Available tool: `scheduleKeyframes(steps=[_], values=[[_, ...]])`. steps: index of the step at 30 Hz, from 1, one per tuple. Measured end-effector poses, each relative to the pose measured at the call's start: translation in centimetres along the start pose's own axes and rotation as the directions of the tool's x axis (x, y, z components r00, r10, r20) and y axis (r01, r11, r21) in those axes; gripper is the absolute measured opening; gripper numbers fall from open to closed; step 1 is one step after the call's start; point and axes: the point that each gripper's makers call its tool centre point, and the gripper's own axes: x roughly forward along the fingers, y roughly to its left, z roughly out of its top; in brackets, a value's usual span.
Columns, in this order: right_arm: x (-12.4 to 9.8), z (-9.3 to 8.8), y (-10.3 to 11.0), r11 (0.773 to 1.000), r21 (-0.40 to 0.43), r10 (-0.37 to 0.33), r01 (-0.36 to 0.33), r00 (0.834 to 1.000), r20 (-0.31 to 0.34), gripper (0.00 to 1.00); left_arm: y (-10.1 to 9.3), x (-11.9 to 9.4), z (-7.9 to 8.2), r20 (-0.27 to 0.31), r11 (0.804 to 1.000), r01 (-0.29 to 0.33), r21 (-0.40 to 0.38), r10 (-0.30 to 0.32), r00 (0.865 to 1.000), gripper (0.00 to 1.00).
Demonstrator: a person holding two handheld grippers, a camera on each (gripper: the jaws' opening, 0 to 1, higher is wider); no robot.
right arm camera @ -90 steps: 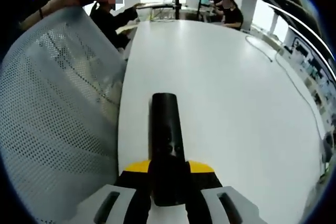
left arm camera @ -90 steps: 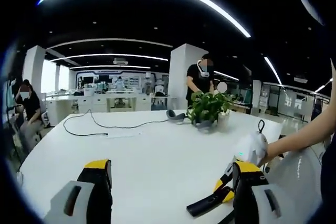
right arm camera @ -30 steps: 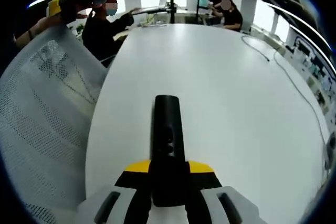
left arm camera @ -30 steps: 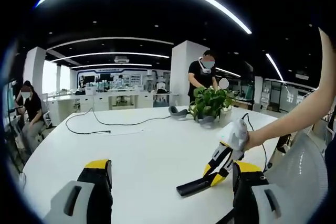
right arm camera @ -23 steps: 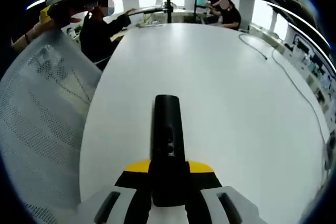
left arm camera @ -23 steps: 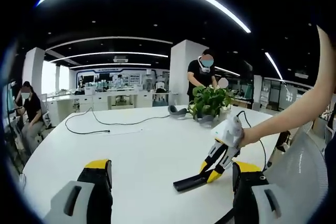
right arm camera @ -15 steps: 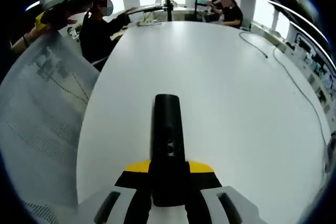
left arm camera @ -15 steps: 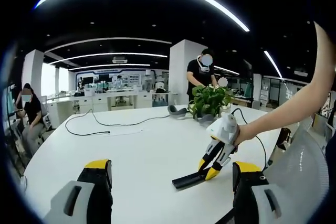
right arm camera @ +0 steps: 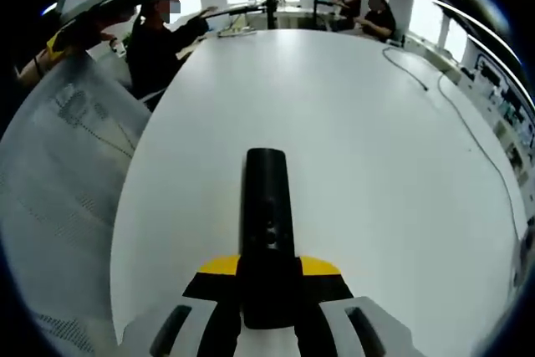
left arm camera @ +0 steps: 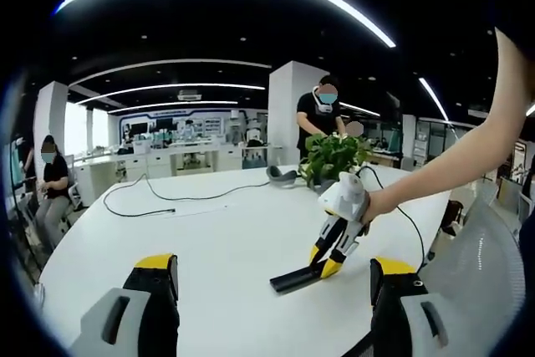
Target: Press the specified remote control buttons in sequence, fully releasing each button before pressing the next.
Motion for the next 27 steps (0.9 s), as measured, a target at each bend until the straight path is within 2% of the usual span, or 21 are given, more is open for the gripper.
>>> scheduleKeyframes(steps=[9,15,27], values=[[-0.1,0.2,-0.6,1.000,-0.030,0.005,-0.006,1.000,-0.010,0.20,-0.2,0.1,-0.2,-0.009,1.000,0.010,0.001,-0.010,1.000,1.00],[-0.1,0.2,-2.1,0.999,-0.046,-0.001,-0.001,1.000,-0.031,0.20,-0.2,0.1,-0.4,-0.019,1.000,0.014,0.005,-0.014,1.000,1.00],[0.0,0.4,-3.3,0.999,-0.047,-0.001,-0.001,1.000,-0.023,0.20,-0.1,0.2,-0.4,-0.019,1.000,0.012,0.002,-0.012,1.000,1.00]])
